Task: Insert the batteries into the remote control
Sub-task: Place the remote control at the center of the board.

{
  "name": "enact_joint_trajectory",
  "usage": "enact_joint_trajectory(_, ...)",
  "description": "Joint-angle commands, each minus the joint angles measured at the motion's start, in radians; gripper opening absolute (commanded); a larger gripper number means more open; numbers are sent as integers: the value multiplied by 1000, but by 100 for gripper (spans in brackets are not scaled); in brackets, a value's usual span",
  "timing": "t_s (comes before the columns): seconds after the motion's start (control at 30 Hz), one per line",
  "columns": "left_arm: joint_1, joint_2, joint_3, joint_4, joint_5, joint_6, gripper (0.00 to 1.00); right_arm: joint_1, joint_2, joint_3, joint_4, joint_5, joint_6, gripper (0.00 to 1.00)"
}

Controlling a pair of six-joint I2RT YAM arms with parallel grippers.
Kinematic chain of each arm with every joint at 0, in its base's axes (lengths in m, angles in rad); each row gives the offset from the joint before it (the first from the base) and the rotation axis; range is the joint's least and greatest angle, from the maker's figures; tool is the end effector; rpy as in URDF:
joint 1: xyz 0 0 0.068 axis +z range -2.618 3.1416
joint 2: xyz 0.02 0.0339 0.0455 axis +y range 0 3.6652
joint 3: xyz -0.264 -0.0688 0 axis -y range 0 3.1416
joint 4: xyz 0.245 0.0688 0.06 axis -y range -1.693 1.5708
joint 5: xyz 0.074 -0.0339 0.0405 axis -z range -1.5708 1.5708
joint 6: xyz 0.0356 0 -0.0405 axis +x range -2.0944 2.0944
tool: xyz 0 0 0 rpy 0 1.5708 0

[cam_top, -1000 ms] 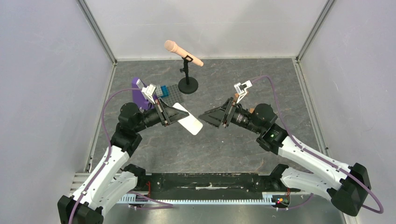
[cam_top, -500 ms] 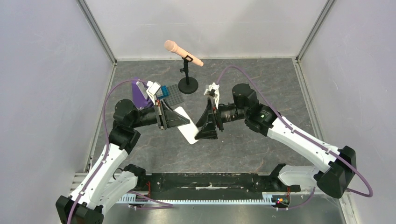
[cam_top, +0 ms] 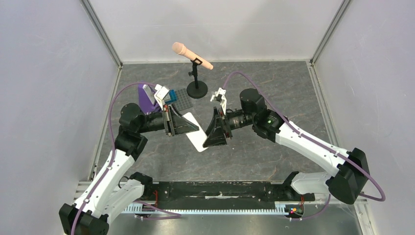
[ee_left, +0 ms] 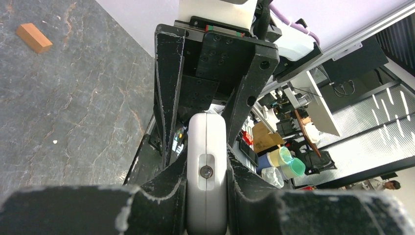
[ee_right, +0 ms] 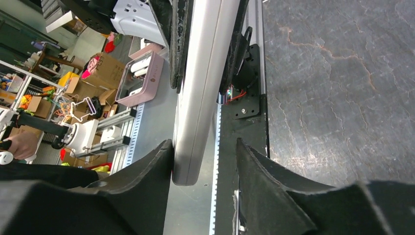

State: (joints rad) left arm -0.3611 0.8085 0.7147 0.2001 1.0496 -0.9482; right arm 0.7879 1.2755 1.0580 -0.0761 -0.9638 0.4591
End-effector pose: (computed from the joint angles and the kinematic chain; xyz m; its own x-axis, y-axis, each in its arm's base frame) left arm 0.1560 -0.0919 0.3510 -0.7404 -0.1528 -0.6546 0.6537 0.0635 -0.7541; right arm 0.1807 0.2231 0.3445 -0.6079 -0.2526 -0.7528 -0.7691 -0.0480 0.6373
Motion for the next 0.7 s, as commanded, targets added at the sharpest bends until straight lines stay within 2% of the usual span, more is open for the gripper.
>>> enact_joint_trajectory(0.0, -3, -24, 24, 56, 32, 11, 2, -4, 14, -30, 187, 13, 103, 49)
enact_joint_trajectory(0.17, -3, -34, 14, 56, 23, 6, 2, -4, 21, -45, 197, 7, 119, 35)
enact_joint_trajectory(0.3, -3, -33, 6, 56, 11, -2, 5, -4, 17, -72, 230, 22, 153, 17)
enact_joint_trajectory(0.37, -4, -33, 3, 55, 2, -6, 17, -4, 12, -84, 241, 43, 168, 11)
enact_joint_trajectory(0.43, -3, -37, 0, 48, -5, -4, 37, -4, 3, -93, 245, 64, 171, 7)
enact_joint_trajectory(0.47, -3, -39, 3, 34, -14, 5, 50, -4, -4, -98, 245, 78, 169, 6)
enact_joint_trajectory(0.53, -3, -52, 14, -39, -43, 53, 65, -6, -19, -107, 239, 113, 165, 3)
enact_joint_trajectory(0.6, -2, -63, 37, -161, -97, 138, 70, -12, -36, -116, 209, 153, 147, 2)
enact_joint_trajectory(0.67, -2, -73, 69, -342, -213, 236, 72, -25, -47, -110, 130, 219, 109, 2)
